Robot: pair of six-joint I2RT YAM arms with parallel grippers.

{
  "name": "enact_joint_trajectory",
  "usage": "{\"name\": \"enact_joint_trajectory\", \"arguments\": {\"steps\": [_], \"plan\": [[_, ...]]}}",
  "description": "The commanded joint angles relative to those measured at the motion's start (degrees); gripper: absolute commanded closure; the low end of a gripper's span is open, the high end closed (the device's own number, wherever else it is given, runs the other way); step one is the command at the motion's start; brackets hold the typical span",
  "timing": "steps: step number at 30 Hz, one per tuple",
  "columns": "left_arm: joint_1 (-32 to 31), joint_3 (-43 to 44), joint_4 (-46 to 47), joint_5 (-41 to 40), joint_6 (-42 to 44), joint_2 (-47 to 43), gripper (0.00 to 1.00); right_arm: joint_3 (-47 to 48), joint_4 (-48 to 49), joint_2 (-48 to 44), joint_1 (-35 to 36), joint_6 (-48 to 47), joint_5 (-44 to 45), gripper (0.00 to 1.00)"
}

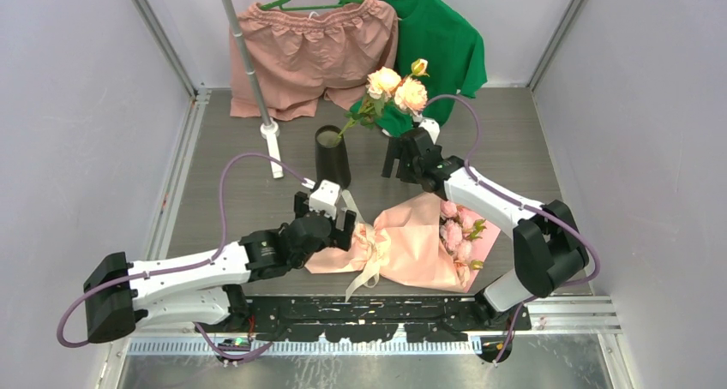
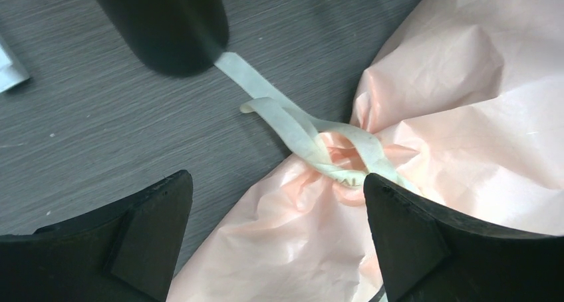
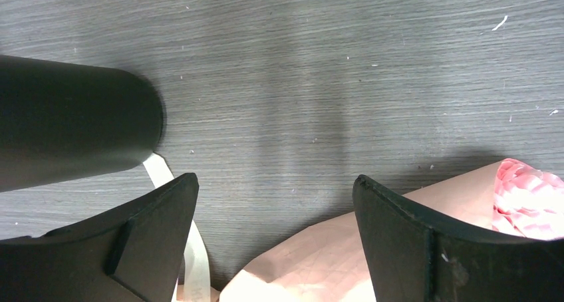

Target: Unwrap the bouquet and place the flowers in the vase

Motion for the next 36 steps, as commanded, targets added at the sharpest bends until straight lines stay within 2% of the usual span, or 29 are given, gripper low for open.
{"name": "enact_joint_trajectory", "arguments": {"steps": [1,5,14,17,18,20,23,25,28,31,32,34,36], "plan": [[2.24,-0.01,11.63,5.03,3.43,2.03,0.0,0.01,1.51,-4.76,0.0,-0.22,1.67,0.09],[4.93,0.9,16.48,8.86,4.94,6.39,0.0,-0.22,0.48,-6.98,-0.04,-0.94,2.62,0.09],[8.16,6.31,19.87,16.62,5.04,17.57,0.0,-0.57,-0.87,-9.67,-0.07,-2.53,5.5,0.1],[8.13,6.67,22.13,18.92,4.09,19.4,0.04,-0.71,-1.22,-9.98,-0.19,-2.83,6.19,0.15],[8.17,6.93,22.56,19.67,3.73,20.05,0.1,-0.71,-1.36,-10.11,-0.15,-2.92,6.51,0.17],[8.19,7.81,23.03,21.8,3.43,21.31,0.36,-0.68,-1.58,-10.55,-0.15,-3.14,6.99,0.21],[8.14,9.24,23.31,24.85,2.38,23.25,0.57,-0.71,-1.92,-11.29,-0.4,-3.42,7.72,0.31],[8.13,9.62,24.12,26.2,1.78,24.55,0.71,-0.66,-2.01,-11.62,-0.5,-3.54,8.13,0.43],[8.14,9.94,25.18,25.77,1.91,26.36,0.98,-0.62,-2.49,-12.05,-0.68,-3.55,8.56,0.65],[7.53,11.5,24.07,22.63,4.58,28.82,1.0,-0.82,-2.99,-12.86,-0.84,-3.54,9.46,0.88],[7.09,12.02,23.88,20.64,6.33,29.82,1.0,-0.94,-3.03,-13.3,-0.87,-3.55,9.77,0.93],[6.23,13.58,22.8,15.92,9.34,32.59,1.0,-1.22,-3.12,-14.33,-1.1,-3.55,10.04,0.99],[5.85,15.25,22.01,12.86,11.52,35.65,1.0,-1.36,-3.23,-15.04,-1.38,-3.67,9.96,0.99]]}}
